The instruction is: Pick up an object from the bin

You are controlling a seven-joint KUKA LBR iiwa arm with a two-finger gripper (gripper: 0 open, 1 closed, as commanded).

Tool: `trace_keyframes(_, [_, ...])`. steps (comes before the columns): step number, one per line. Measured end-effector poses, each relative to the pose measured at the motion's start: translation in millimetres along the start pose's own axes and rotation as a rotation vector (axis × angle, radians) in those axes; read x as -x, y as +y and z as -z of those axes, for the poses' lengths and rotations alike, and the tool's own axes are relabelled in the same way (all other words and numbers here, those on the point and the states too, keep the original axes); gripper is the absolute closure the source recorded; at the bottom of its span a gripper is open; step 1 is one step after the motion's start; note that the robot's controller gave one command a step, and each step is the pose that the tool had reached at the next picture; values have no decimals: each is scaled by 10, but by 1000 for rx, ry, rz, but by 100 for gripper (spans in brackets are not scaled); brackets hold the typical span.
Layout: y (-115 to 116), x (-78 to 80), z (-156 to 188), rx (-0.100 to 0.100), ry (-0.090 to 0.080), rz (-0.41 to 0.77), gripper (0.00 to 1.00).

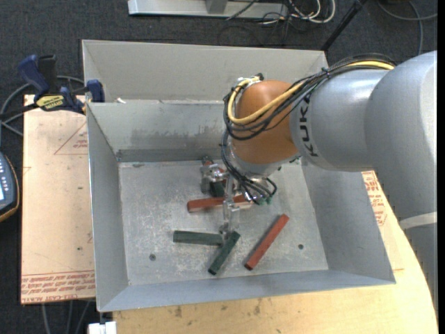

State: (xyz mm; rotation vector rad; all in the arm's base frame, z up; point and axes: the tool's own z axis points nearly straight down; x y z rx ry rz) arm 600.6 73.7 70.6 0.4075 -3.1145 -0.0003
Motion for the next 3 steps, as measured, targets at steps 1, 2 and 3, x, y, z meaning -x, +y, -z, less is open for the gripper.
trace_keyframes(1, [19, 26, 10, 1, -4, 2, 100])
trace_keyframes(2, [-69, 470, 1059, -2, -12, 232, 100])
trace_keyframes(3, [54, 543, 1981, -2, -14, 292, 100])
